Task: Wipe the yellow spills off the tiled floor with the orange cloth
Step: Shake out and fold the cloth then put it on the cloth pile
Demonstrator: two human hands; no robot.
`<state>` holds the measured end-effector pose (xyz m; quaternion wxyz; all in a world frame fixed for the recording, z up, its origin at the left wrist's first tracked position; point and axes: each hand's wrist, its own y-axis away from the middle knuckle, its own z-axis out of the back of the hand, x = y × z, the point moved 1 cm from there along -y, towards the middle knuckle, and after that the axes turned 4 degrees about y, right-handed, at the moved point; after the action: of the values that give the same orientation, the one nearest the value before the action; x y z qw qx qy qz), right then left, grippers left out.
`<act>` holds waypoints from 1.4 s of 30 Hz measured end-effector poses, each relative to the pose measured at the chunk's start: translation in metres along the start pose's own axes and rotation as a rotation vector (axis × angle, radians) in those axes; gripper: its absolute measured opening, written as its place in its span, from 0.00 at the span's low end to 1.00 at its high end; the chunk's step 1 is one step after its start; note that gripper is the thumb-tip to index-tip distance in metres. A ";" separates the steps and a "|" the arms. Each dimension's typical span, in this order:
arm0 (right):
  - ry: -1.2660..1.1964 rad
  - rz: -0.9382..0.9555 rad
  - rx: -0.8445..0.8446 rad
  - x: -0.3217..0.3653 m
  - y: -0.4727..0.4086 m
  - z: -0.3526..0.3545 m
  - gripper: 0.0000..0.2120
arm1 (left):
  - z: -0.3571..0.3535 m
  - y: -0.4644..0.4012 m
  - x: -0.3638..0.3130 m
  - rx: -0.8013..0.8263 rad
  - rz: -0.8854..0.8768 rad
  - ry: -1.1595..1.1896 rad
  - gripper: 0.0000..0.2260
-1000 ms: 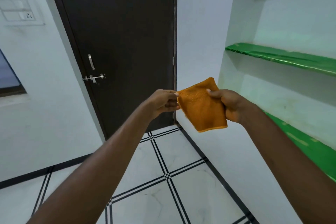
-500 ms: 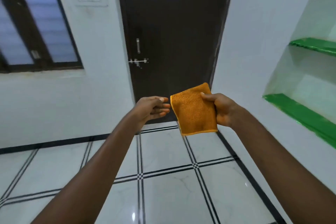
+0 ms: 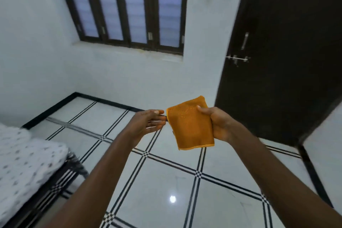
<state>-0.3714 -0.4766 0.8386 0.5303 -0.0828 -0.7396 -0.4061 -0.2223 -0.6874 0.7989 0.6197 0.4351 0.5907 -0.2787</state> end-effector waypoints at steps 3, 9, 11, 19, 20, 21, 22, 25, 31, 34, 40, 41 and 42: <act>0.030 0.001 0.097 0.006 -0.018 -0.037 0.15 | 0.037 0.015 0.007 -0.109 0.000 0.004 0.12; 0.026 0.005 0.156 0.012 -0.037 -0.056 0.12 | 0.072 0.016 0.016 -0.166 0.005 -0.029 0.13; 0.002 0.012 0.124 0.011 -0.029 -0.048 0.11 | 0.060 0.010 0.013 -0.130 0.007 -0.026 0.13; -0.070 0.051 -0.134 -0.027 0.048 0.009 0.20 | -0.032 -0.005 0.012 0.116 0.013 -0.026 0.15; -0.080 0.055 -0.175 -0.032 0.061 0.016 0.20 | -0.045 -0.005 0.015 0.139 0.027 -0.030 0.15; -0.098 0.058 -0.232 -0.043 0.081 0.028 0.19 | -0.066 0.000 0.018 0.183 0.047 -0.035 0.15; -0.110 0.060 -0.267 -0.050 0.094 0.037 0.19 | -0.081 0.003 0.020 0.207 0.060 -0.042 0.15; -0.170 0.087 -0.394 -0.078 0.152 0.068 0.16 | -0.146 0.023 0.025 0.325 0.097 -0.074 0.15; -0.435 0.167 -0.708 -0.156 0.289 0.113 0.18 | -0.287 0.083 0.037 0.669 0.150 -0.128 0.15; -0.550 0.209 -0.902 -0.213 0.384 0.117 0.16 | -0.363 0.153 0.055 0.887 0.166 -0.179 0.14; -0.749 0.266 -1.246 -0.335 0.577 0.049 0.17 | -0.461 0.345 0.108 1.269 0.219 -0.311 0.14; -0.803 0.269 -1.295 -0.357 0.605 0.030 0.18 | -0.471 0.379 0.120 1.338 0.213 -0.337 0.14; -0.836 0.265 -1.365 -0.386 0.641 0.003 0.18 | -0.477 0.429 0.132 1.417 0.223 -0.356 0.15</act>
<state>0.1445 0.0650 0.8387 0.0867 -0.6198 -0.4499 -0.6371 -0.0680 -0.0512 0.7973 0.3014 0.7367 0.1119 -0.5949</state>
